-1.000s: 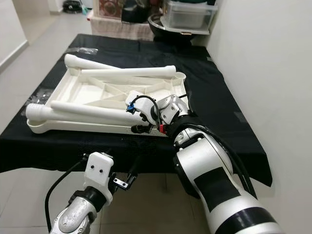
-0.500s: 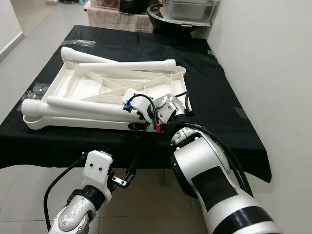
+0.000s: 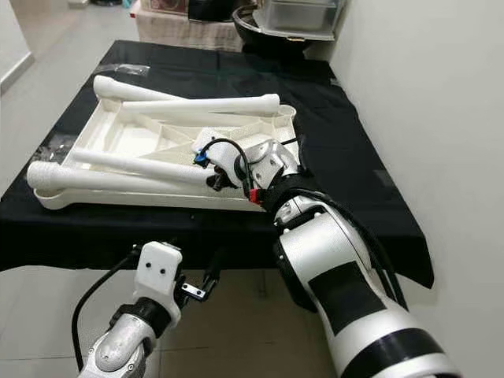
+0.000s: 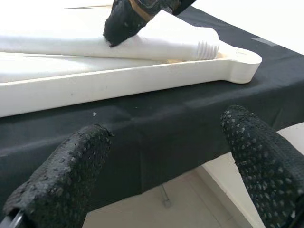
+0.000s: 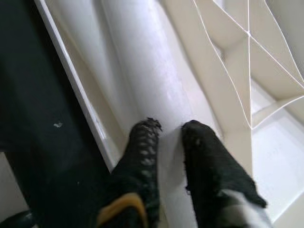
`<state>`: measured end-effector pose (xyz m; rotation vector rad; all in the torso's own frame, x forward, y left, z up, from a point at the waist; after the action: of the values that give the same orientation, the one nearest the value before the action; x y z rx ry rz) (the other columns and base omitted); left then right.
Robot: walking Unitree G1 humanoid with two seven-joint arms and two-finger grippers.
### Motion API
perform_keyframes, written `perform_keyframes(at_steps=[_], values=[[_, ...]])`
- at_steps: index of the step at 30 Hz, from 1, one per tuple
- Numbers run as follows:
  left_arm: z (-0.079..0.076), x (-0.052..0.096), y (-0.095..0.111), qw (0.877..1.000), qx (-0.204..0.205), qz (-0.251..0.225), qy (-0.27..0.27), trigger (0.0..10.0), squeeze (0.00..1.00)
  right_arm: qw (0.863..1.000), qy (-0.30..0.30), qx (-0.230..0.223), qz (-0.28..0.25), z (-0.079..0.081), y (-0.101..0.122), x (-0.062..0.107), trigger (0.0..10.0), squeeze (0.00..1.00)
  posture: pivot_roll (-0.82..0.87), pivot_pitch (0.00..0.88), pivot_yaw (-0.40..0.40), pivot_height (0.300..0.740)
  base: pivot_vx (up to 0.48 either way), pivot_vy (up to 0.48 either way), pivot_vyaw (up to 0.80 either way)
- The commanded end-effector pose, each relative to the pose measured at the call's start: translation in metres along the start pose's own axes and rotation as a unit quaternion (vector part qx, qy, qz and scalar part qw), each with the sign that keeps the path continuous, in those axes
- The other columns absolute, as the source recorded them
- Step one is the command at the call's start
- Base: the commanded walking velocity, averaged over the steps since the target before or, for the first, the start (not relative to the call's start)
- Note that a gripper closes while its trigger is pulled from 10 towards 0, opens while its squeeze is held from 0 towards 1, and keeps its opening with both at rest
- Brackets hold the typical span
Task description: Building children table
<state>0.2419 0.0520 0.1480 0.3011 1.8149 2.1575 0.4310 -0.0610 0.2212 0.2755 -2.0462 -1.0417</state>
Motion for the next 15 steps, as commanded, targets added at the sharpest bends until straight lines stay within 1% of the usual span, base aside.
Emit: perform_keyframes(at_steps=[1,2,5,6,10,11,15], values=[[-0.021,-0.001,0.002,0.999,0.024,0.000,-0.025,10.0,0.00,1.000,0.009,-0.015,-0.012,0.002,0.005,0.000,0.0,0.00,0.01,0.118,-0.142,0.740,0.000,0.000,0.00],[-0.020,-0.001,0.002,0.999,0.023,0.001,-0.025,10.0,0.00,0.999,0.008,-0.024,-0.023,0.002,0.009,0.000,0.0,0.00,0.01,0.112,-0.139,0.740,0.000,0.000,0.00],[-0.020,-0.001,0.001,0.999,0.023,0.001,-0.024,10.0,0.00,0.999,0.010,-0.027,-0.024,0.002,0.009,0.000,0.0,0.00,0.01,0.111,-0.137,0.740,0.000,0.000,0.00],[-0.020,-0.002,0.001,0.999,0.023,0.002,-0.025,10.0,0.00,0.999,0.010,-0.026,-0.028,0.002,0.012,0.001,10.0,0.00,0.01,0.107,-0.132,0.740,0.000,0.000,0.00],[-0.020,-0.003,0.000,0.999,0.022,0.003,-0.025,10.0,0.00,0.999,0.004,-0.024,-0.036,0.000,0.016,0.003,10.0,0.00,0.01,0.106,-0.131,0.740,0.000,0.000,0.00],[-0.020,-0.003,0.000,0.999,0.022,0.003,-0.025,10.0,0.00,0.999,0.002,-0.022,-0.038,-0.001,0.017,0.004,10.0,1.00,0.01,0.105,-0.131,0.740,0.000,0.000,0.00],[-0.020,-0.003,0.000,0.999,0.023,0.003,-0.025,10.0,0.00,0.999,0.001,-0.024,-0.045,-0.003,0.020,0.005,10.0,1.00,0.01,0.105,-0.134,0.740,0.000,0.000,0.00]])
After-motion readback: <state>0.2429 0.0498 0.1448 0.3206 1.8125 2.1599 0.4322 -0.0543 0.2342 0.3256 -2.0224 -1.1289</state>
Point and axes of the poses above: a point about 5 cm out from each wrist's last joint towards the gripper, its own x axis pointing back from the gripper into the wrist, its own y axis along the axis of the wrist's last joint, z = x × y, the point moved 3 cm from there along -x, pointing out of the wrist towards the gripper, and after that the axes turned 10 degrees about -x, right-handed, at the moved point
